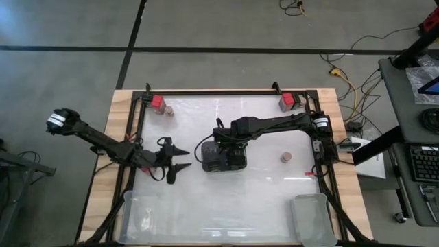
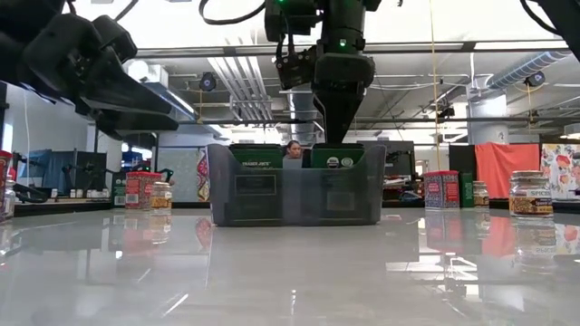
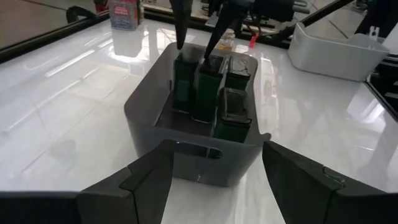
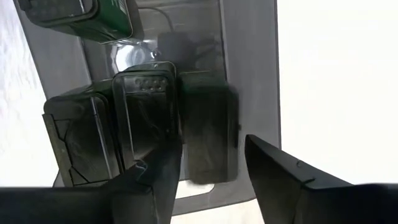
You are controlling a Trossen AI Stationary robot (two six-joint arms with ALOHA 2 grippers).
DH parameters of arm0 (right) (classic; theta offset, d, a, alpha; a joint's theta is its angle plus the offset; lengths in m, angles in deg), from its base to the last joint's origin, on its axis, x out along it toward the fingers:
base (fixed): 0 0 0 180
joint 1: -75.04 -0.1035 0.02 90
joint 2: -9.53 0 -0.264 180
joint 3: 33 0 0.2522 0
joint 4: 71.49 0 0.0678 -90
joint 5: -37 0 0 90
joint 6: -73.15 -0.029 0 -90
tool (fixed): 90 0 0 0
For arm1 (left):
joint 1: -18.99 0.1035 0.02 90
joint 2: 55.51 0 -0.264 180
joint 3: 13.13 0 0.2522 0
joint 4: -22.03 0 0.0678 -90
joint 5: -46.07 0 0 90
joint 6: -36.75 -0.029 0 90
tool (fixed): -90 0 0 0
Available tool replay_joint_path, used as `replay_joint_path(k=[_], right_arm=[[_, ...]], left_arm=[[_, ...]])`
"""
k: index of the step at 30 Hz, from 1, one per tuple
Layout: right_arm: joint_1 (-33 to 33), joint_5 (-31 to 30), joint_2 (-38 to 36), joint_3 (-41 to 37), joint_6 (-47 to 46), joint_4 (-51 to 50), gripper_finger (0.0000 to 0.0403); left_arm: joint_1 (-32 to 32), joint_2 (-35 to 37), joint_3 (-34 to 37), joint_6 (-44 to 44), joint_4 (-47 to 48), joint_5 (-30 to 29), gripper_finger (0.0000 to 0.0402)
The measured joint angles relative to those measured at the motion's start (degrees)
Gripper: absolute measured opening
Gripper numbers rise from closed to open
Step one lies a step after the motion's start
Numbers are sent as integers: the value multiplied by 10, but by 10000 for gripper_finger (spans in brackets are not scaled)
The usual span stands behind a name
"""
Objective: Sort spices by type
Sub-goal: Put the black seasoning can into the black bin, then adjust the black seasoning can in the black bin
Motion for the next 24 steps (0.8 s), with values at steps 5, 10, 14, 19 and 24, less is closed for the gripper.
replay_joint_path(k=[5,10,14,19,24], right_arm=[[0,0,0,0,1,0,186],[-1,-4,-2,10,9,-6,187],[-3,-26,-19,33,8,-26,196],[-18,-79,-53,45,-1,-33,211],[-61,-80,-87,45,-31,-14,226]], left_arm=[[0,20,0,1,0,5,230],[-1,48,0,31,24,7,230],[-1,61,0,39,28,7,230],[0,64,-29,85,78,5,230],[-16,54,-77,116,120,13,230]])
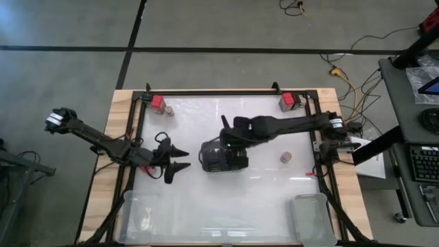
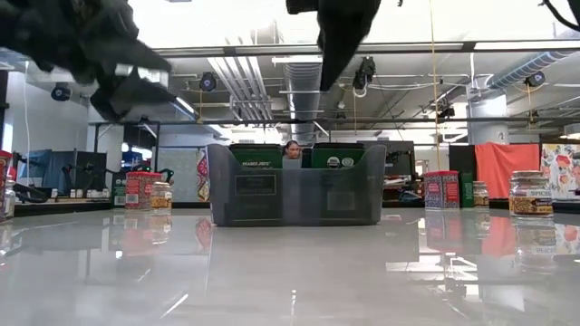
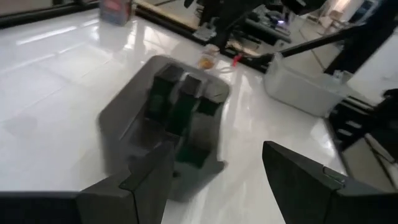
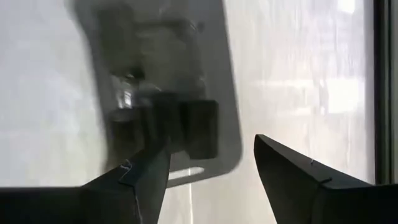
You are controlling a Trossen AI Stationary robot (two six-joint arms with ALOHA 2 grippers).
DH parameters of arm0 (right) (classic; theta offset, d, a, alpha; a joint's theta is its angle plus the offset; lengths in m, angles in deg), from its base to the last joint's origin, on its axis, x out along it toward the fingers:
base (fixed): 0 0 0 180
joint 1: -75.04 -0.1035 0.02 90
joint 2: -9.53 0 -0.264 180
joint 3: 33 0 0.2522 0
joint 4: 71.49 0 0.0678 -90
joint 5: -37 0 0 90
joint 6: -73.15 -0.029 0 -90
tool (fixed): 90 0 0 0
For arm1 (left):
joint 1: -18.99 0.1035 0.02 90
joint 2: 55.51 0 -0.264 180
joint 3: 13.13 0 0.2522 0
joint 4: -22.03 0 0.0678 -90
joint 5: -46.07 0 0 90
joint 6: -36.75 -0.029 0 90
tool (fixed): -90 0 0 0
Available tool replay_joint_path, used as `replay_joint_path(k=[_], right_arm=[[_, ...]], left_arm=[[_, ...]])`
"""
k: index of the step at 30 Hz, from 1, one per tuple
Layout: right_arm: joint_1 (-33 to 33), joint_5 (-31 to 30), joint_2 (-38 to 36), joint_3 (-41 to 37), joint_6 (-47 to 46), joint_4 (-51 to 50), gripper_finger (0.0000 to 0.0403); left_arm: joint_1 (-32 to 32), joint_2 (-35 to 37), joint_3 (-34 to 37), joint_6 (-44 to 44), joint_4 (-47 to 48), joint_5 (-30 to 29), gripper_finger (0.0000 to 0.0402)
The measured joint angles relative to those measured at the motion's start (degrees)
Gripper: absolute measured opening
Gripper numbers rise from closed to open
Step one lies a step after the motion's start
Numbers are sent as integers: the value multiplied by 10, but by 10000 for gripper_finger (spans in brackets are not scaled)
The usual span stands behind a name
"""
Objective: Sort spices by type
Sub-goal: Adjust the black seasoning can in the black bin
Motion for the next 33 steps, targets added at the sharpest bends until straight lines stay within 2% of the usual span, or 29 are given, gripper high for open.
replay_joint_path(k=[4,11,15,23,28,33], right_arm=[[-48,-23,-8,0,-33,52,240],[-133,-62,8,-3,-88,182,267],[-160,-77,10,-3,-96,219,277],[-133,-91,23,-3,-59,223,287],[-100,-90,44,-8,-25,219,284],[-73,-64,48,-17,-22,194,276]], left_arm=[[-8,-5,-20,-11,40,0,230],[-20,-14,-16,113,44,-5,230],[-46,-27,-16,137,42,-12,230],[-59,-45,-16,139,44,-20,230],[-59,-44,-16,110,45,-21,230],[-59,-42,-16,73,48,-21,230]])
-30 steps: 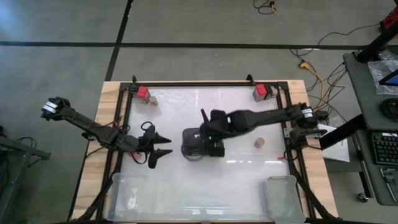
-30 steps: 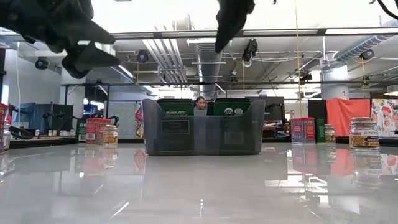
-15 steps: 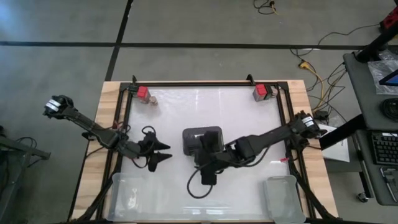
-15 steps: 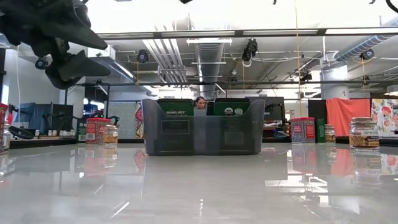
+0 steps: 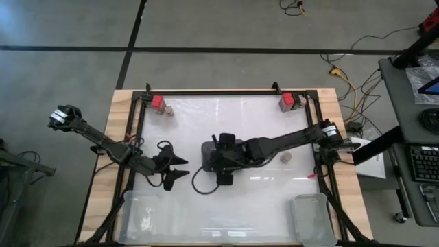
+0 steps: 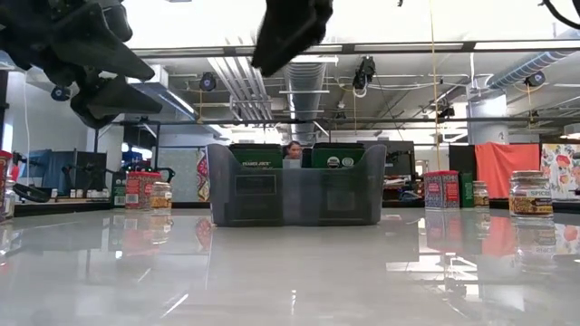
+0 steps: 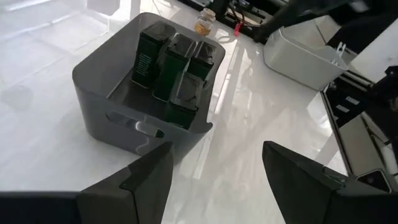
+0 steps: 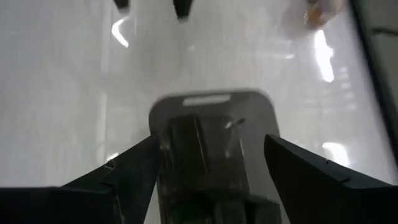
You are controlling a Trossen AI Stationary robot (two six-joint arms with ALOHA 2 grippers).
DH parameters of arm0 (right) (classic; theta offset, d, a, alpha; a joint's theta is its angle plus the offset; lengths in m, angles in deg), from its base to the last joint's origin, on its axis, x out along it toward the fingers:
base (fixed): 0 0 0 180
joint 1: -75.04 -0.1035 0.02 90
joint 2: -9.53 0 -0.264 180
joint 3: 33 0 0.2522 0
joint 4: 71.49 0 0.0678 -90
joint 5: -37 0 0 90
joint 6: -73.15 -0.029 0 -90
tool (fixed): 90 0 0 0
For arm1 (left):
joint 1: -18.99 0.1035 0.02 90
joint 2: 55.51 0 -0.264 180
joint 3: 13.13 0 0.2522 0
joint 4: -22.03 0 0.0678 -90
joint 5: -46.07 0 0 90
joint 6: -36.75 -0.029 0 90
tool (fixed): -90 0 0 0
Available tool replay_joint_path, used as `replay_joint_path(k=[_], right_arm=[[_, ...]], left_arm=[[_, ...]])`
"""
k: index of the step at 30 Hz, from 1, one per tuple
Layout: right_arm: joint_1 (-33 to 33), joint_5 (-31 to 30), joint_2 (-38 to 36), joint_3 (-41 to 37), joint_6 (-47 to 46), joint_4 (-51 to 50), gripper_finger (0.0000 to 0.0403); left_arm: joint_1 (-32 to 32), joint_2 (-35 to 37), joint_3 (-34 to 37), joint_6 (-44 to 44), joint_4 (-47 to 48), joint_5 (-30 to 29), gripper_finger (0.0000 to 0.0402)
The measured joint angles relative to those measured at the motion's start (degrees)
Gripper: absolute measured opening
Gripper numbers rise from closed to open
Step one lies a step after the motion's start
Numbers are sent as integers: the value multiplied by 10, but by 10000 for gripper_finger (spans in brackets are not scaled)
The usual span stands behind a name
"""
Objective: Sort spices by type
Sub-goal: Adjust the black seasoning can in the black bin
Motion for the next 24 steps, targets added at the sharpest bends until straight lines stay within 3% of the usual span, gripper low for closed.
replay_joint_path(k=[3,16,24], right_arm=[[11,25,0,-22,-6,-3,274],[60,20,0,-95,-5,-2,264],[82,16,0,-115,-5,-3,247]], left_arm=[[0,1,1,-22,-1,0,230],[0,1,2,-100,2,0,230],[-1,11,-26,-120,106,17,230]])
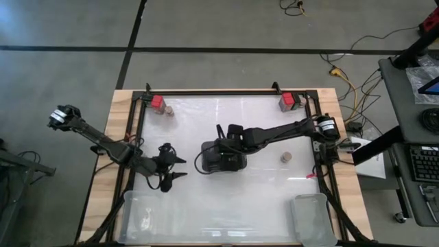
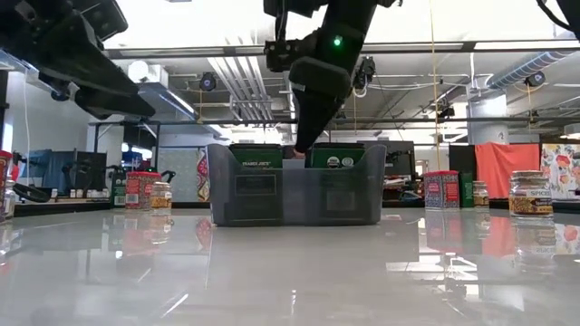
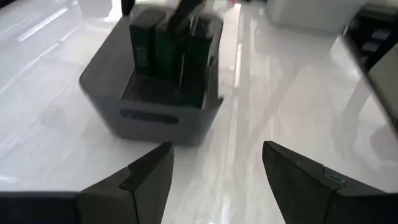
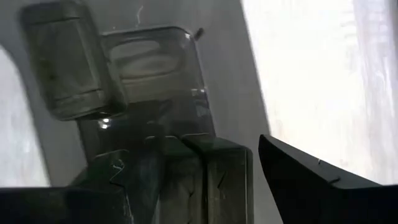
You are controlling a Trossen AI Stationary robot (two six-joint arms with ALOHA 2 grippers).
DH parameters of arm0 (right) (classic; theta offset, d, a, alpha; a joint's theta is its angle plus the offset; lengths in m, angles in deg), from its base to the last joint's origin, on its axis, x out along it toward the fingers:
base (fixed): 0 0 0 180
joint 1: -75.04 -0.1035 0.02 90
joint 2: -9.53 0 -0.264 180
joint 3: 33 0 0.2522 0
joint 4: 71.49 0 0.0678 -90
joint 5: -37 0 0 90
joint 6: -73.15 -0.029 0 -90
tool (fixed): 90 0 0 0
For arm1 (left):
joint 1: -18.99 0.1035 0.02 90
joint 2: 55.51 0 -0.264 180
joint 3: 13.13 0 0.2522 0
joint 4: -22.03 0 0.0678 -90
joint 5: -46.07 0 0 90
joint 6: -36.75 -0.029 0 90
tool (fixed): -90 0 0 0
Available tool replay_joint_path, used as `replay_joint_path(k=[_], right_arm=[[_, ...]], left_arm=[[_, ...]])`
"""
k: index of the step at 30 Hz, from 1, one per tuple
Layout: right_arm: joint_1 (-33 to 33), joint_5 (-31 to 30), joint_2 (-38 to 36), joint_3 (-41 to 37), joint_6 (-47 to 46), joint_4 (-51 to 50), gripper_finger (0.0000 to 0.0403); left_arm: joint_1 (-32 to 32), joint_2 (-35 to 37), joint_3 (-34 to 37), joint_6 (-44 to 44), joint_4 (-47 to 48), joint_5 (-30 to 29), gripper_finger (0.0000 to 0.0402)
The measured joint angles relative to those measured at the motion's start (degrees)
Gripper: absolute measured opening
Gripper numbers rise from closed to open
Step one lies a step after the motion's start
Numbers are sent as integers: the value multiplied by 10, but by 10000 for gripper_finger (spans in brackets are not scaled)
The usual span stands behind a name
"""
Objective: Sort spices by type
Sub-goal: Adjust the black seasoning can in the black bin
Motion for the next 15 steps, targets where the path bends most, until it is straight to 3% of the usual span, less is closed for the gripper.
replay_joint_path(k=[11,15], right_arm=[[-8,2,-17,7,14,-22,260],[-12,5,-53,16,4,-20,273]], left_arm=[[20,5,-33,-84,43,0,230],[67,11,-42,-133,48,43,230]])
